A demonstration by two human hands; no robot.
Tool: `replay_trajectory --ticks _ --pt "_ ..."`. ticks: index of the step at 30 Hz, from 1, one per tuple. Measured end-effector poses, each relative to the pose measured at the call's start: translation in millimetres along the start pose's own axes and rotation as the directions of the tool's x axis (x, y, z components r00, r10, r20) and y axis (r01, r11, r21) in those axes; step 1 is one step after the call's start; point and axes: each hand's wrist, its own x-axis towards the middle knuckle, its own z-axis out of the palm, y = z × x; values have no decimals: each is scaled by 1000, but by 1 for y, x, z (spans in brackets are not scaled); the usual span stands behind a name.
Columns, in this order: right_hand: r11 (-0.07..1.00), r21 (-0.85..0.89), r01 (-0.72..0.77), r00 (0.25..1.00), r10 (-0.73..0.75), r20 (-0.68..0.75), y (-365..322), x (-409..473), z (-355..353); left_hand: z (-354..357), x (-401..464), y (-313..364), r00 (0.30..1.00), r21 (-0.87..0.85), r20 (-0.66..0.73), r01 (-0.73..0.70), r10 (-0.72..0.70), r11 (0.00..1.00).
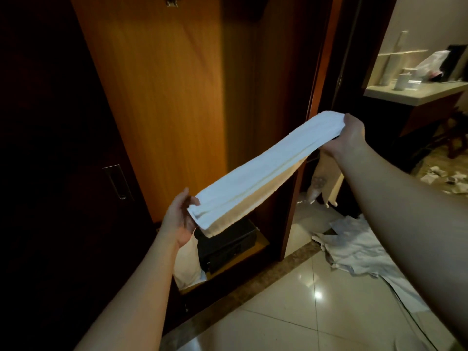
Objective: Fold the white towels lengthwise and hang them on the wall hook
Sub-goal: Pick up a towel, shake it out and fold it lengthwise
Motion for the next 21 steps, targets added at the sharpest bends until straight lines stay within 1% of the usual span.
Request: replay_trajectory --ticks 1,2,3,4,7,10,12,14,16,18,21 --pt "1000 23 1 1000 -1 16 2 -3 1 2 3 -4 999 134 -33 5 0 991" --pt "1000 24 7 1000 -7 13 2 -6 3 5 4 -8 999 231 -35 1 7 973" --pt "1000 28 -3 1000 2 28 3 -8 5 6 6 -15 999 291 -41 -2 15 957" --pt "999 36 -17 999 16 44 4 -7 6 5 9 -23 999 295 -48 14 0 955" --pt "997 50 -59 989 52 137 6 -17 18 9 9 -41 991 214 -133 49 -21 976" --pt "994 90 -70 980 52 193 11 -27 33 19 11 -60 972 43 -220 91 -80 995" --pt "993 101 -69 973 44 226 15 -35 42 34 10 -70 962 -51 -242 115 -124 992" --pt "991 103 -80 962 49 270 18 -43 52 49 10 -76 958 -105 -239 138 -160 985" --pt "993 85 -77 945 45 325 20 -52 61 62 11 -76 955 -105 -223 176 -195 979" --pt "996 73 -53 932 23 361 21 -59 69 73 13 -71 949 -35 -232 211 -213 977" --pt "998 55 -40 921 16 389 24 -68 74 93 9 -52 912 60 -343 259 -224 964"
